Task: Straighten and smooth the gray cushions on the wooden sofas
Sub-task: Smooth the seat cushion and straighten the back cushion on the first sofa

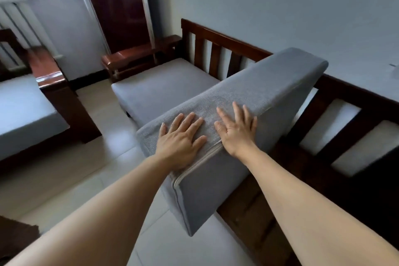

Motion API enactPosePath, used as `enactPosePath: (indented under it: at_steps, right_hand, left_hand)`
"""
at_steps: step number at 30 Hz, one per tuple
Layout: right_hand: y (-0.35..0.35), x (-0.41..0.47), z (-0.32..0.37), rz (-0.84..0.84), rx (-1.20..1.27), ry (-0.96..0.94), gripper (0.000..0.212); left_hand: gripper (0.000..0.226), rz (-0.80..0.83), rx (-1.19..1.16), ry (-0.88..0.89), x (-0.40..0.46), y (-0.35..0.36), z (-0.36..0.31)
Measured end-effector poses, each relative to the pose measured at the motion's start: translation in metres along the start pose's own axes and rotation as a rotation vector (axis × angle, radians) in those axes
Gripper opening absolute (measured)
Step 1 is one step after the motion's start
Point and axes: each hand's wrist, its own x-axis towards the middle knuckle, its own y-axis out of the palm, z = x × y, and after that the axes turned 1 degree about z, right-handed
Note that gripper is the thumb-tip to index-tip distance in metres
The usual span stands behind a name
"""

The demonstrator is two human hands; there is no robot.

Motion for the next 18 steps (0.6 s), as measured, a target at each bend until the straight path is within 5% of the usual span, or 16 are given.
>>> enactPosePath:
  at_steps: [7,18]
  right_hand:
    - [0.016,-0.036,0.053,-0.063,0.2,0.369,0.063]
    - [0.022,-0.033,0.069,-0.137,0.317,0.411,0.058]
  left_hand:
    - [0.056,0.031,0.075,0.161,0.003,-0.008,0.021]
    - [0.059,0.069,0.111,0.259,0.031,-0.017,0.039]
